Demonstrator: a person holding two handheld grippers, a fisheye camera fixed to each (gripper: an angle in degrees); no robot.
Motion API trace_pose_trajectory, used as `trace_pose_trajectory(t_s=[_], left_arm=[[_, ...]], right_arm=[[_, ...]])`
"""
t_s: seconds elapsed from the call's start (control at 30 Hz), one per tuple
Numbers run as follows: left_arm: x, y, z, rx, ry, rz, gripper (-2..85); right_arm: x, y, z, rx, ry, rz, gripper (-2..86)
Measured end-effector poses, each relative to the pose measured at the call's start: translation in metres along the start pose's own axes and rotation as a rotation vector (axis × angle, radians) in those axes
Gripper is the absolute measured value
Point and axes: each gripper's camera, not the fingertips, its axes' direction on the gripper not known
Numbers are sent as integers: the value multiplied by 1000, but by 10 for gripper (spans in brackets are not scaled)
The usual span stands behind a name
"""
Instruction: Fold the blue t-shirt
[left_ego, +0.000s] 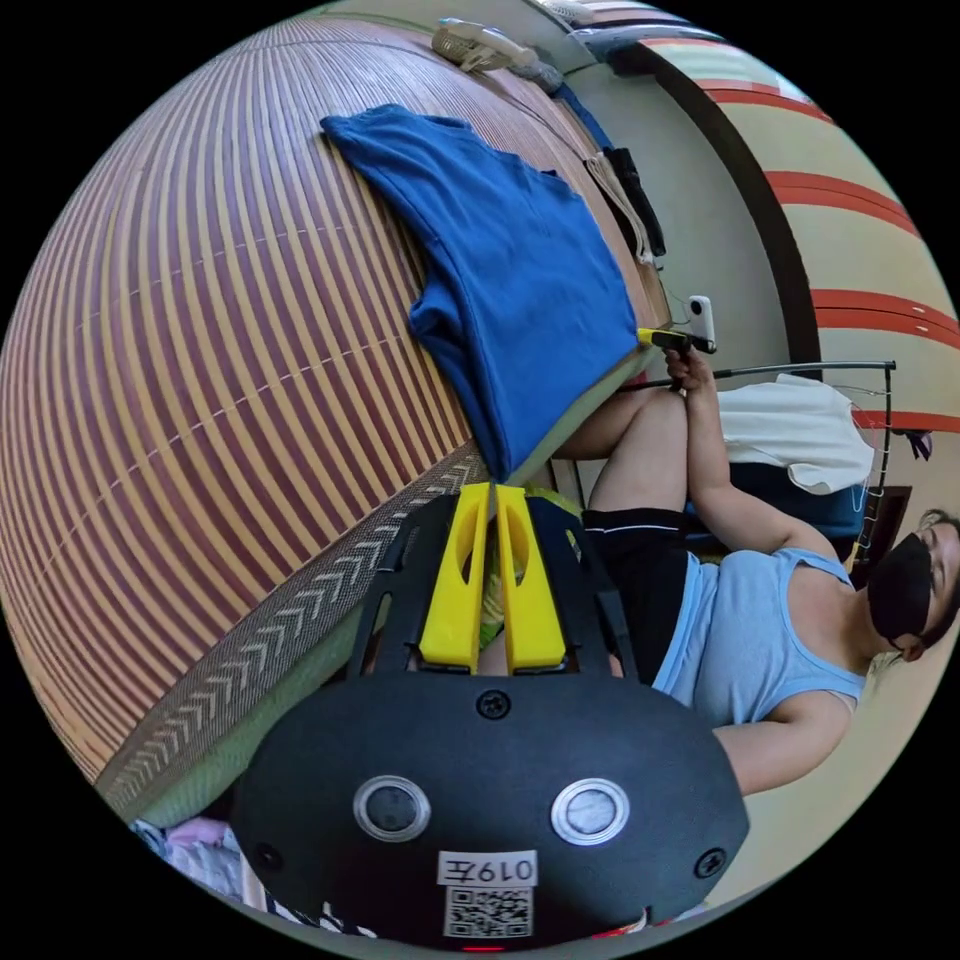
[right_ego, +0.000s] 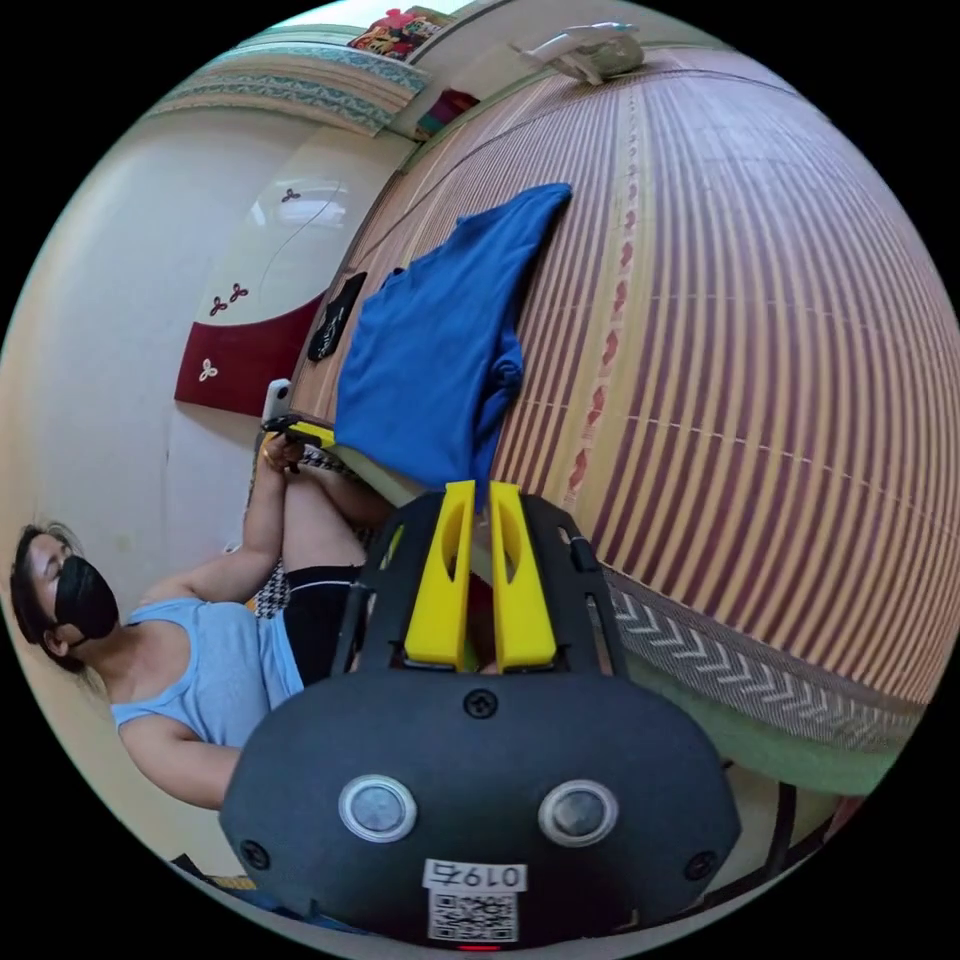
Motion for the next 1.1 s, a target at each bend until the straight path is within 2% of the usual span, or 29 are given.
trace_pose_trajectory(t_s=[0.1, 0.17, 0.27, 0.37, 0.53, 0.63, 0.83, 0.93, 1.1], left_arm=[[11, 7, -24, 103, -66, -5, 13], [18, 8, -56, 320, -41, 14, 13], [30, -7, -84, 491, -62, 24, 12], [59, -38, -104, 564, -147, 64, 13], [98, -100, -103, 554, -309, 109, 13], [106, -150, -93, 463, -319, 127, 13], [103, -205, -74, 451, -340, 185, 29], [98, -233, -54, 393, -411, 190, 47], [136, -274, -24, 340, -553, 363, 52]], right_arm=[[-21, 11, -7, 143, 118, -18, 0], [-57, 17, -11, 311, 226, -108, -1], [-114, 19, -4, 495, 409, -215, -4], [-156, 5, 3, 630, 472, -254, -7], [-189, -46, 23, 616, 431, -283, -5], [-203, -81, 47, 572, 539, -276, 4], [-180, -132, 114, 407, 452, -269, 82], [-192, -147, 142, 387, 456, -392, 86], [-255, -175, 199, 329, 555, -685, 87]])
